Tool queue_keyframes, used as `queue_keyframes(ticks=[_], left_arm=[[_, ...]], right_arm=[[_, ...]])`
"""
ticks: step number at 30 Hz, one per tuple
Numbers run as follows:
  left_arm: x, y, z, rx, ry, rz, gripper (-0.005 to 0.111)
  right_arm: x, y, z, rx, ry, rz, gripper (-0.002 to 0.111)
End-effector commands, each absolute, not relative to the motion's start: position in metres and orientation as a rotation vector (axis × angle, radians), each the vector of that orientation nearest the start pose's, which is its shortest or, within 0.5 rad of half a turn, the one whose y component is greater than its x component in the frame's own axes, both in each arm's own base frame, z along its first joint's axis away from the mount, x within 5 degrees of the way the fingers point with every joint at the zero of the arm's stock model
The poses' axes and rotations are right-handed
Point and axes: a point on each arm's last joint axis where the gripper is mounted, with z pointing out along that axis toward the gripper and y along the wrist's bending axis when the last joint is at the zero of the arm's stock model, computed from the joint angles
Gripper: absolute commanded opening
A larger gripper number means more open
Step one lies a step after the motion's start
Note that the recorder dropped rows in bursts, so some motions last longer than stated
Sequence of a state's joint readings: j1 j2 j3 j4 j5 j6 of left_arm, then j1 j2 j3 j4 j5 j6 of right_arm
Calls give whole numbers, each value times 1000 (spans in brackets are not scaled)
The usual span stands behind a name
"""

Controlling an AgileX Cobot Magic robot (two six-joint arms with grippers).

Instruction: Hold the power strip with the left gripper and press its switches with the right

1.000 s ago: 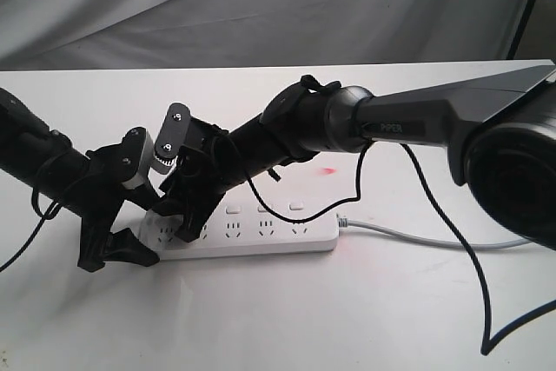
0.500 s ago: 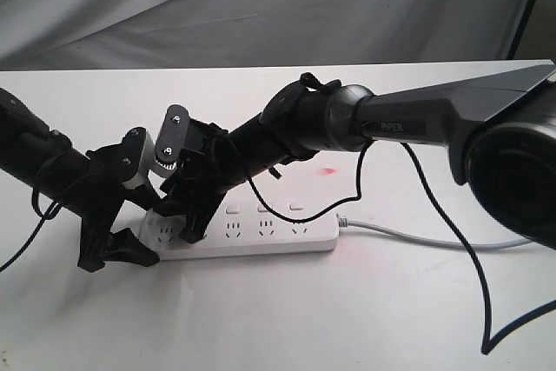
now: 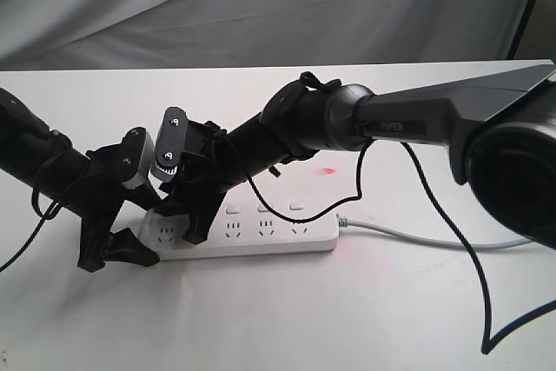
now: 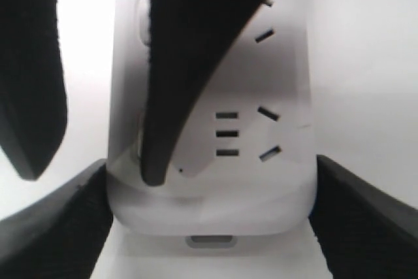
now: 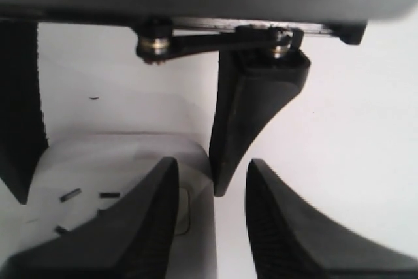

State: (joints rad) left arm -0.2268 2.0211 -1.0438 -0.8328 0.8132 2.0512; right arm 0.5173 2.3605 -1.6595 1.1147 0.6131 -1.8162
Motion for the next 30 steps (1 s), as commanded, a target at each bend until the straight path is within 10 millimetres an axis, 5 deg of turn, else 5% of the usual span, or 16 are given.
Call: queue_keyframes(ticks=[1, 25, 30], left_arm=[[318, -125, 104, -2514, -2322, 756, 72], [318, -125, 104, -2514, -2322, 756, 72], [318, -125, 104, -2514, -2322, 756, 72]], right_arm=[[408, 277, 93, -1687, 1743, 473, 33], [401, 272, 66, -1770, 1777, 462, 33], [401, 277, 73, -1707, 1787, 543, 33]])
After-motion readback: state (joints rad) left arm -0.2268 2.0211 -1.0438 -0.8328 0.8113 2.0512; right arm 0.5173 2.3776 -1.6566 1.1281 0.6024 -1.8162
